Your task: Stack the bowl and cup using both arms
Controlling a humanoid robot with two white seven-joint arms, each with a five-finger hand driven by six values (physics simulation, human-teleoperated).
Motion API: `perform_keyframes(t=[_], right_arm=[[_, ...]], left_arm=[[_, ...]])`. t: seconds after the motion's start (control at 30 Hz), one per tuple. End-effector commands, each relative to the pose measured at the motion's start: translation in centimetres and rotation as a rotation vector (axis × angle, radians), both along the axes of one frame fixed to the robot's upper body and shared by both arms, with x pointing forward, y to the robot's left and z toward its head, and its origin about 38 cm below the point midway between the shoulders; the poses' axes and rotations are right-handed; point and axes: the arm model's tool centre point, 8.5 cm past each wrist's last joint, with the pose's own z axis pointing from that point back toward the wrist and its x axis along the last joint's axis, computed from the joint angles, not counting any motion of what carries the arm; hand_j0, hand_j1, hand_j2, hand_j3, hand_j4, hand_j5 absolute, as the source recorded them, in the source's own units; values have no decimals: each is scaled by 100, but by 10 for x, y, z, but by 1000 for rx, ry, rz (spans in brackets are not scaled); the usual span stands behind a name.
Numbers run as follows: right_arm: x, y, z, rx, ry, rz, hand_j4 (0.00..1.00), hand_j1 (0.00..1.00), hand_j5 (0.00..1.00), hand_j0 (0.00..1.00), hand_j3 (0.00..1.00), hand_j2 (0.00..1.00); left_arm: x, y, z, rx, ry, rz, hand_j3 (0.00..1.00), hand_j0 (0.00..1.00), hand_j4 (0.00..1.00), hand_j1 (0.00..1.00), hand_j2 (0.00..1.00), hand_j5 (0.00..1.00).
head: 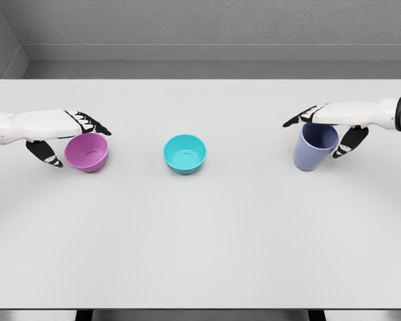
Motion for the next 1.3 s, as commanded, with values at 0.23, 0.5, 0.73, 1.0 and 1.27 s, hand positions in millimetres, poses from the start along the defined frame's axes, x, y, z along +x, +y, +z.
perform_keyframes(t=[0.23,0.5,0.73,1.0,1.27], right_arm=[[0,-1,1,4,-1,-5,100,100,100,100,100,100],[1,-5,1,5,1,-17,99,99,99,99,99,99],[2,-7,4,17,1,-28,100,100,100,100,100,100],[2,-9,7,54,9,-43,100,100,100,100,100,100],[4,-8,3,47,22,-66,100,100,100,100,100,100]], left_arm=[[3,-1,-4,-16,9,12,100,100,100,100,100,100],[5,-5,-8,-25,16,12,100,100,100,100,100,100],[4,0,-15,-24,32,27,100,100,100,100,100,100],[7,7,-18,-26,42,53,100,100,100,100,100,100],[10,1,-19,-48,39,53,100,100,100,100,100,100]])
